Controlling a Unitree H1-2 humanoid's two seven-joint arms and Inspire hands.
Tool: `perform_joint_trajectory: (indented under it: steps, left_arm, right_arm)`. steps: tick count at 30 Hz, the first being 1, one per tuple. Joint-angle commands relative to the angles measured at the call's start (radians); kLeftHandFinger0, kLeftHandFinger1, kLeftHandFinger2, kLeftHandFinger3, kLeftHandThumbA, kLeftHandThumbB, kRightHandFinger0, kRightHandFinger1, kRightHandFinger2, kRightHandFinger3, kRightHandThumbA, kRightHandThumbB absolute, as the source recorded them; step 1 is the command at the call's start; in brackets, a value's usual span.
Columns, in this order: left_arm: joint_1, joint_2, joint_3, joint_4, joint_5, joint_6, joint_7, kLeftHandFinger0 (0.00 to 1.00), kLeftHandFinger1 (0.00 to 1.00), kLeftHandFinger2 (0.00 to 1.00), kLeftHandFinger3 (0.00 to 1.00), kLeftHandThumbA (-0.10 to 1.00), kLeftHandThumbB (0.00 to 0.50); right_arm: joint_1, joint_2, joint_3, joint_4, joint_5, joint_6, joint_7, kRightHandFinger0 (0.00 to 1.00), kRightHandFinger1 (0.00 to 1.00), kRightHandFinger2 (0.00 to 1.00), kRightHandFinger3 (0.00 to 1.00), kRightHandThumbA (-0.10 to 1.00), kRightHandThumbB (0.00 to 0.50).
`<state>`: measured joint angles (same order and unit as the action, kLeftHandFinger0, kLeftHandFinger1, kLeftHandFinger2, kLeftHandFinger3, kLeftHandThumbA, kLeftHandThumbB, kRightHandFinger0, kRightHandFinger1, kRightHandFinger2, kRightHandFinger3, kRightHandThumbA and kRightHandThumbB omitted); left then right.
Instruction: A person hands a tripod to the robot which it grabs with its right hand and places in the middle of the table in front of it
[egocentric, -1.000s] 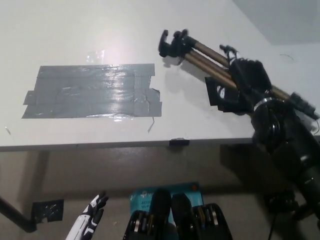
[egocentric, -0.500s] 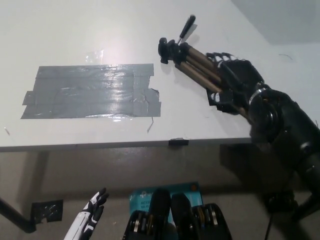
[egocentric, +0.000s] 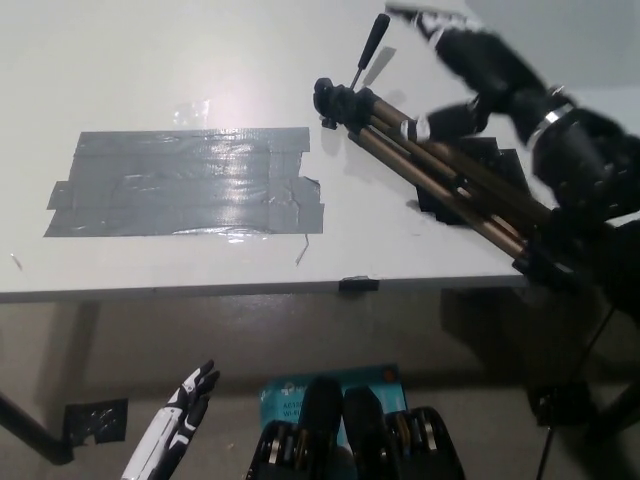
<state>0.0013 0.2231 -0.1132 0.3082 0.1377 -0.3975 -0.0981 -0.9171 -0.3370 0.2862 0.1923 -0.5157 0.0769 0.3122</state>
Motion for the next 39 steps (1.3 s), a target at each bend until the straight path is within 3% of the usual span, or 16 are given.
perform_joint_trajectory:
  steps: [1, 3, 4, 8, 11, 14, 19, 21, 24, 27, 30, 31, 33, 34, 35, 39]
  left_arm:
    - [-0.049, 0.017, 0.011, -0.020, -0.002, 0.004, -0.009, 1.00, 1.00, 1.00, 1.00, 1.00, 0.301]
    - [-0.055, 0.014, 0.011, -0.016, -0.002, -0.004, -0.006, 1.00, 1.00, 1.00, 1.00, 1.00, 0.297]
    - [-0.058, 0.013, 0.012, -0.016, -0.010, -0.002, -0.010, 1.00, 1.00, 1.00, 1.00, 1.00, 0.303]
    - [-0.064, 0.015, 0.013, -0.004, -0.013, -0.010, -0.011, 1.00, 1.00, 1.00, 1.00, 1.00, 0.303]
    - [-0.061, 0.021, 0.019, -0.004, -0.019, -0.006, -0.010, 1.00, 1.00, 1.00, 1.00, 1.00, 0.308]
    - [-0.072, 0.022, 0.015, 0.012, 0.005, -0.012, 0.000, 1.00, 1.00, 1.00, 1.00, 1.00, 0.333]
    - [-0.074, 0.011, 0.020, 0.041, -0.002, -0.016, 0.009, 1.00, 1.00, 1.00, 1.00, 1.00, 0.335]
    - [-0.051, 0.010, 0.027, 0.028, -0.014, -0.006, 0.007, 1.00, 1.00, 1.00, 1.00, 1.00, 0.337]
    - [-0.032, 0.003, 0.030, 0.027, -0.020, -0.012, 0.012, 1.00, 1.00, 1.00, 1.00, 1.00, 0.333]
    - [-0.019, -0.007, 0.027, 0.038, -0.027, -0.027, 0.012, 1.00, 1.00, 1.00, 1.00, 1.00, 0.321]
    - [-0.012, -0.010, 0.022, 0.044, -0.023, -0.028, 0.010, 1.00, 1.00, 1.00, 1.00, 1.00, 0.324]
    - [-0.011, -0.009, 0.022, 0.044, -0.023, -0.028, 0.009, 1.00, 1.00, 1.00, 1.00, 1.00, 0.323]
    - [-0.009, -0.009, 0.023, 0.050, -0.024, -0.036, 0.008, 1.00, 1.00, 1.00, 1.00, 1.00, 0.323]
    - [-0.008, -0.016, 0.021, 0.055, -0.022, -0.040, 0.011, 1.00, 1.00, 1.00, 1.00, 1.00, 0.324]
    - [-0.008, -0.017, 0.024, 0.059, -0.019, -0.046, 0.017, 1.00, 1.00, 1.00, 1.00, 1.00, 0.325]
    - [-0.021, -0.009, 0.034, 0.049, -0.018, -0.027, 0.020, 1.00, 1.00, 1.00, 1.00, 1.00, 0.343]
  right_arm:
    - [-0.058, -0.036, -0.162, -0.417, 0.213, 0.103, 0.065, 1.00, 1.00, 1.00, 1.00, 0.90, 0.497]
    - [-0.012, -0.034, -0.177, -0.532, 0.236, 0.128, 0.070, 1.00, 1.00, 1.00, 1.00, 0.96, 0.474]
    - [0.030, -0.029, -0.184, -0.616, 0.222, 0.133, 0.057, 1.00, 1.00, 1.00, 1.00, 1.00, 0.420]
    - [0.215, 0.048, -0.230, -0.839, 0.220, 0.169, -0.029, 1.00, 1.00, 1.00, 1.00, 1.00, 0.294]
    - [0.328, 0.103, -0.245, -0.916, 0.243, 0.148, -0.080, 1.00, 1.00, 1.00, 1.00, 1.00, 0.239]
    - [0.473, 0.169, -0.261, -0.962, 0.280, 0.062, -0.157, 1.00, 1.00, 1.00, 1.00, 1.00, 0.161]
    - [0.734, 0.304, -0.290, -0.790, 0.285, -0.253, -0.317, 1.00, 1.00, 1.00, 1.00, 0.98, 0.101]
    - [0.830, 0.377, -0.311, -0.688, 0.277, -0.313, -0.363, 1.00, 1.00, 1.00, 1.00, 0.95, 0.103]
    - [0.906, 0.388, -0.298, -0.572, 0.257, -0.346, -0.348, 1.00, 1.00, 1.00, 1.00, 0.98, 0.109]
    - [0.959, 0.392, -0.266, -0.436, 0.255, -0.429, -0.331, 1.00, 1.00, 1.00, 1.00, 0.88, 0.141]
    - [0.977, 0.404, -0.258, -0.329, 0.231, -0.483, -0.353, 0.99, 1.00, 1.00, 1.00, 0.85, 0.134]
    - [0.980, 0.406, -0.258, -0.318, 0.230, -0.489, -0.356, 0.96, 1.00, 1.00, 1.00, 0.78, 0.109]
    - [0.962, 0.394, -0.257, -0.234, 0.244, -0.519, -0.346, 0.97, 1.00, 1.00, 1.00, 0.84, 0.105]
    - [0.961, 0.383, -0.258, -0.220, 0.240, -0.525, -0.343, 0.93, 1.00, 1.00, 1.00, 0.79, 0.088]
    - [0.949, 0.370, -0.251, -0.177, 0.216, -0.529, -0.345, 0.91, 1.00, 1.00, 1.00, 0.86, 0.090]
    - [0.922, 0.358, -0.237, -0.112, 0.193, -0.537, -0.343, 0.87, 0.99, 1.00, 1.00, 0.92, 0.126]
